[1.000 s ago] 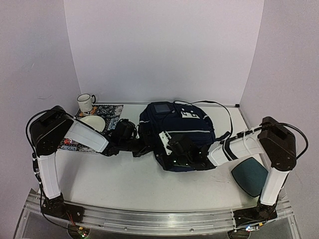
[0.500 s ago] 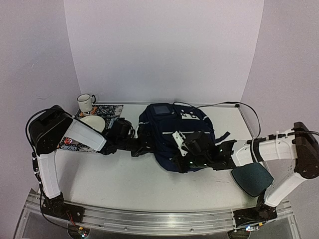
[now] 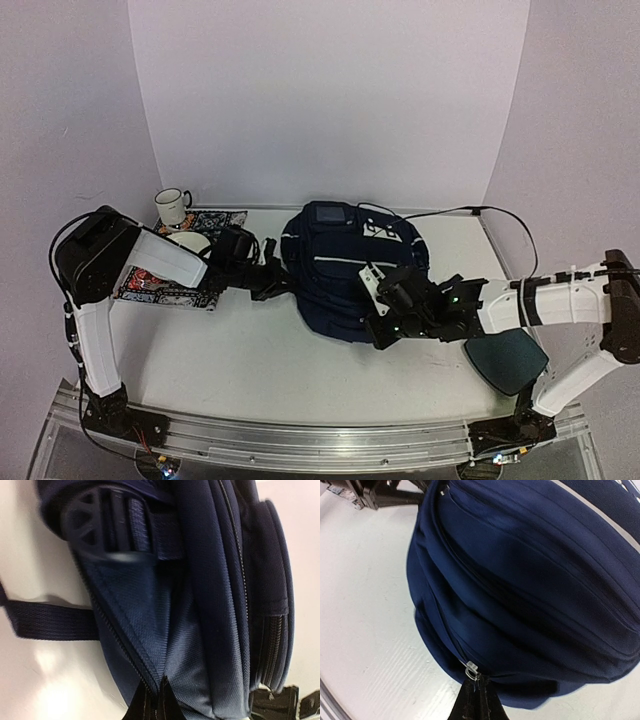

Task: Pack the student bag
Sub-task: Zip the student bag into the largest pocket of the bag, then hold the student bag at the center of the board.

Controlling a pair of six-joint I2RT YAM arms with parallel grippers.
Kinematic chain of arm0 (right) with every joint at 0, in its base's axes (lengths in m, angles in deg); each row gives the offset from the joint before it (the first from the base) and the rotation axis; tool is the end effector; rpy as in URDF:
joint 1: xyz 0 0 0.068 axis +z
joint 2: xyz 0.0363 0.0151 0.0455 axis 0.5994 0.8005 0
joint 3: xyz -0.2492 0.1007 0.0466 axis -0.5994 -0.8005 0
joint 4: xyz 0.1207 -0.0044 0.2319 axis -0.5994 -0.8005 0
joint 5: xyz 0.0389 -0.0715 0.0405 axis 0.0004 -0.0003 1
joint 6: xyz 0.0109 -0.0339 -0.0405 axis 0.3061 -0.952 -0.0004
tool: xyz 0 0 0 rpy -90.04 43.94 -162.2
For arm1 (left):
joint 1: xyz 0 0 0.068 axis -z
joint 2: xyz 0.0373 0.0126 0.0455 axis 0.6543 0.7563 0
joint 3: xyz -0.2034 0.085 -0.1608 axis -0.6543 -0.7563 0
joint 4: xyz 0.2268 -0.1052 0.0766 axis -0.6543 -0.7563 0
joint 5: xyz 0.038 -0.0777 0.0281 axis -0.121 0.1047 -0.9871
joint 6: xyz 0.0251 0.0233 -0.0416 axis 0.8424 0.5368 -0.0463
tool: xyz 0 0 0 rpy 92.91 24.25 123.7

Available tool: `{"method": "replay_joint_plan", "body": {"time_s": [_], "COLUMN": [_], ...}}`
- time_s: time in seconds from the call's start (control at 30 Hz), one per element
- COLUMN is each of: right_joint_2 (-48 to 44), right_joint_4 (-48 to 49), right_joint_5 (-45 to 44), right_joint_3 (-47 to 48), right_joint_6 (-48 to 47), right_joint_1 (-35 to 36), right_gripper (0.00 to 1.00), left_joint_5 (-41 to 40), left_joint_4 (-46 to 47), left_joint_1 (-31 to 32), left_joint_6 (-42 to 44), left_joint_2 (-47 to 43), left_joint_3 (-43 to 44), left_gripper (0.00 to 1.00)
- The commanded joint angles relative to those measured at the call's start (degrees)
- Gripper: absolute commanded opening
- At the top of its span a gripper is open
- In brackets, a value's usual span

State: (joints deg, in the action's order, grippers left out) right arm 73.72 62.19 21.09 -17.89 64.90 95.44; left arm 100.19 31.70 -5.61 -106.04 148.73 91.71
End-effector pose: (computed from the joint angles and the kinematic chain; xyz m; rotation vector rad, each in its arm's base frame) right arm 0.1718 0.2647 0.2169 -0.5732 2.0385 0.5655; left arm 0.3155 -0.2427 0.1398 0.0110 2.4295 -1.2804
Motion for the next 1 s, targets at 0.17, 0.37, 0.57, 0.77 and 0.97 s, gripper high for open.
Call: {"method": "replay_joint_plan", "body": {"time_s": [0.17, 0.37, 0.57, 0.77, 0.97], "right_joint_2": [7.0, 16.3, 22.0, 25.1, 25.2], "right_joint_4": [-4.9, 0.5, 3.9, 5.3, 6.2], "right_joint_5": [8.1, 13.8, 15.8, 17.5, 17.6], "right_joint_3": [5.2, 14.0, 20.1, 23.5, 24.1], "right_joint_6": [-2.4, -1.9, -1.7, -1.6, -1.7], "right_joint_1": [-0.8, -0.6, -0.4, 0.0, 0.1], "right_gripper": [0.0, 0.0, 0.0, 0.0, 0.0], "left_joint_5": [-15.2, -13.9, -17.8, -19.2, -19.9], "left_joint_4": [-11.5, -10.8, -9.4, -8.9, -8.4], "left_joint_1": [-9.3, -7.1, -3.7, 4.0, 7.8], "left_joint_6": [10.0, 6.2, 2.2, -2.0, -5.7], "left_joint_2": [4.6, -3.6, -15.0, -19.7, -19.9], "left_joint_3": [12.8, 6.7, -3.9, -8.4, -10.4], "left_gripper": [0.03, 0.37, 0.54, 0.65, 0.68]}}
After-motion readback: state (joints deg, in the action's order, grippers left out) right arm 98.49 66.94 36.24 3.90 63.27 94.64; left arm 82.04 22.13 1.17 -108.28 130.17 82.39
